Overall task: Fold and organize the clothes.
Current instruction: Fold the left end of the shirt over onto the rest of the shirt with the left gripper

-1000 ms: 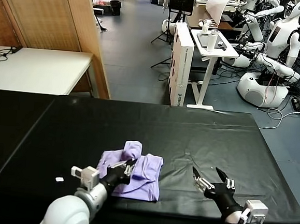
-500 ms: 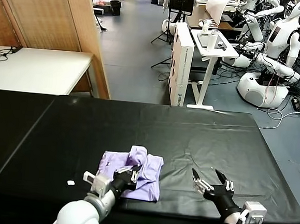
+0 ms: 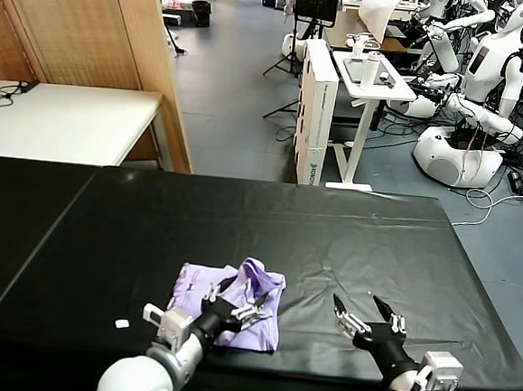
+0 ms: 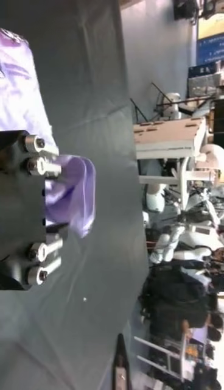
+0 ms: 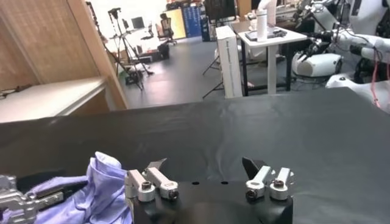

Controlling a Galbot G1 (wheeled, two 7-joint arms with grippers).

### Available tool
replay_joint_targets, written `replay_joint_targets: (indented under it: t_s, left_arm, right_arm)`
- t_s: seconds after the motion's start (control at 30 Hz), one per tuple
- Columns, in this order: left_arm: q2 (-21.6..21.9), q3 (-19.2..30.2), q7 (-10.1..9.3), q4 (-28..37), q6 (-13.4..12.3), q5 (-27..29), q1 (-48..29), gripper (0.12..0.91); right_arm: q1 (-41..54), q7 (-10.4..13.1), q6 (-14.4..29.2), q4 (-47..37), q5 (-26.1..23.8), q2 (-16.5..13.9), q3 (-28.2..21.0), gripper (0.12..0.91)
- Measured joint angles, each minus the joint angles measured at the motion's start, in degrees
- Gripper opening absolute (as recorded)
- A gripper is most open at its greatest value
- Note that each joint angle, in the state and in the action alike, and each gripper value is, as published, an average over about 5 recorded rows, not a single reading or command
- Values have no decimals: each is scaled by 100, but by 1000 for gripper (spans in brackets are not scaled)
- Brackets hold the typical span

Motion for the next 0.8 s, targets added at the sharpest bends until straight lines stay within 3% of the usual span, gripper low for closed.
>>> replay_joint_targets:
  t_s: [0.13,0.23,0.43,0.8]
  left_arm:
    - [90,-363,-225,-120,516,-461,188,907]
    - [94,-552,-308,-160,718,-792,357,907]
    - [19,-626,-441,-256,777,-1278,570,907]
    - [-77,-648,-464,-69,778,-1362,666,907]
  right_arm:
    - [2,-5,2,-10,0,7,-13,907]
    - [0,-6,4,-1,2,-11,2,907]
    - [-27,-6,9,33,8,-48,31,907]
    - [-56,-7,12,84,13,-89,46,907]
